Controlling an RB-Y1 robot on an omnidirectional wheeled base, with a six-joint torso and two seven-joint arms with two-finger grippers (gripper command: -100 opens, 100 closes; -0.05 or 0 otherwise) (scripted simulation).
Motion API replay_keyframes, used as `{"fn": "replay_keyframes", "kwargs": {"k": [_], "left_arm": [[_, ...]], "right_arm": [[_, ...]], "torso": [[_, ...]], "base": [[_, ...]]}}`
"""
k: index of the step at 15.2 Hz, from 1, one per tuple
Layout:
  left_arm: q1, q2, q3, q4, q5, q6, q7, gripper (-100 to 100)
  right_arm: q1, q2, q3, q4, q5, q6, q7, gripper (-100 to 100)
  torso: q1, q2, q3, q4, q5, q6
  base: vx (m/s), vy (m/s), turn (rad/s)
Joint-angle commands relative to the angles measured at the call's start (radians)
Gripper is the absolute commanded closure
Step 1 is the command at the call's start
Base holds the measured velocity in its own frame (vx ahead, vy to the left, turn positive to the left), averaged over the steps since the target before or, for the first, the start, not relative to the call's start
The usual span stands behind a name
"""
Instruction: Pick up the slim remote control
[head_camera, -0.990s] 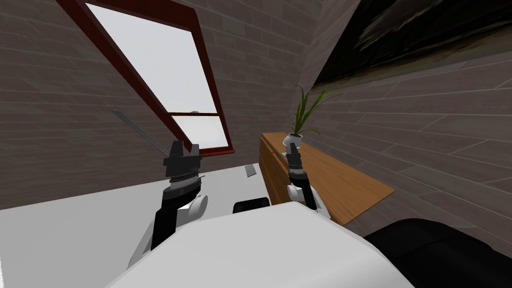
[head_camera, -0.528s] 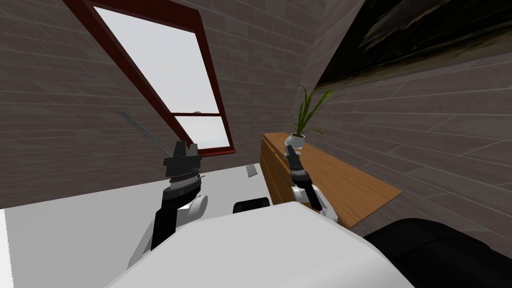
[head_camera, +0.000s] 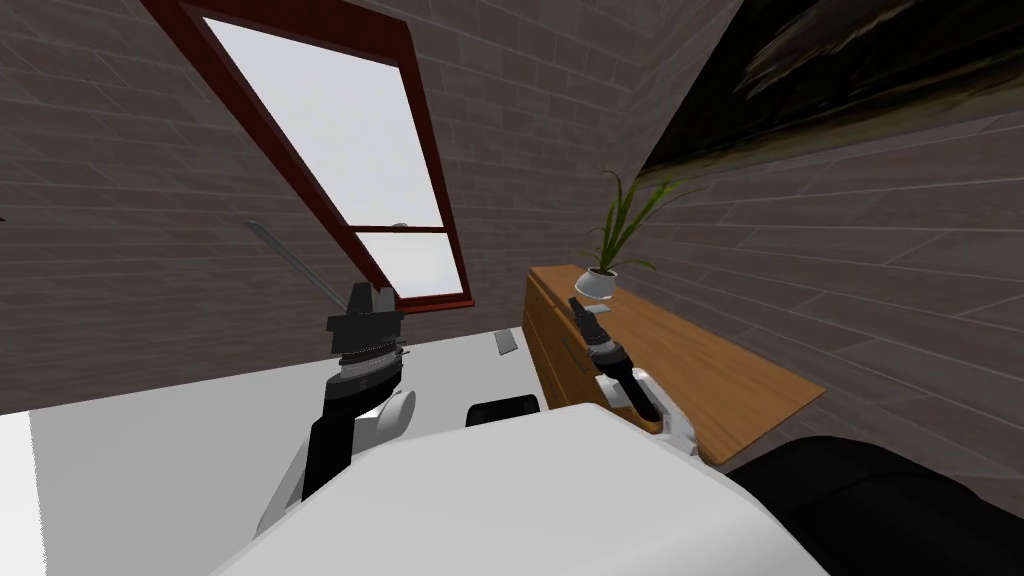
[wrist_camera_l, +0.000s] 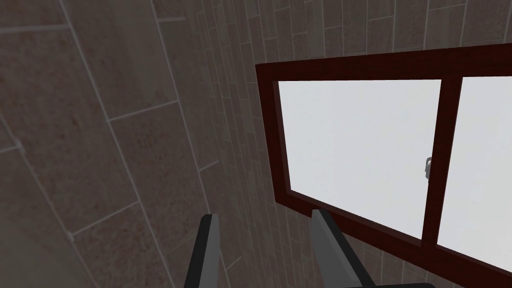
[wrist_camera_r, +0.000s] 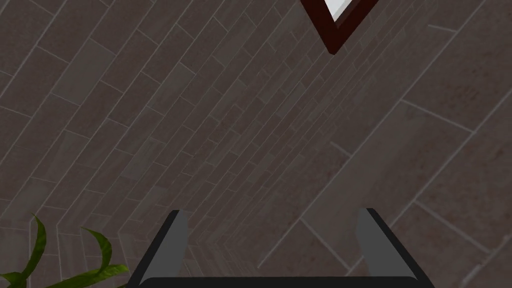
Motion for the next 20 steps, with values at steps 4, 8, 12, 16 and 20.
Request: {"fn": "replay_keyframes", "kwargs": {"k": [4,8,12,16,20], "left_arm": [[0.000,0.000,0.000,0.000,0.000,0.000,0.000,0],[0.000,0.000,0.000,0.000,0.000,0.000,0.000,0],[0.000,0.000,0.000,0.000,0.000,0.000,0.000,0],[0.000,0.000,0.000,0.000,0.000,0.000,0.000,0],[0.000,0.000,0.000,0.000,0.000,0.000,0.000,0]], "right_arm": [[0.016,-0.110,-0.021,0.029,0.033,-0.030,-0.005,-100],[0.024,-0.182,-0.034,0.047,0.053,-0.046,-0.008,-100],[0.043,-0.277,-0.059,0.087,0.095,-0.078,-0.014,-100],[0.053,-0.363,-0.073,0.109,0.118,-0.094,-0.017,-100],[0.064,-0.449,-0.086,0.132,0.142,-0.111,-0.020,-100]], "torso": [[0.000,0.000,0.000,0.000,0.000,0.000],[-0.001,0.000,0.000,0.000,0.000,0.000],[-0.001,0.000,0.000,0.000,0.000,0.000],[-0.002,-0.001,0.000,0.000,0.000,0.000],[-0.002,-0.001,-0.001,0.000,0.000,0.000]], "base": [[0.022,0.047,0.018],[0.023,0.037,0.015],[0.027,0.036,0.021],[0.030,0.023,0.022],[0.031,0.023,0.015]]}}
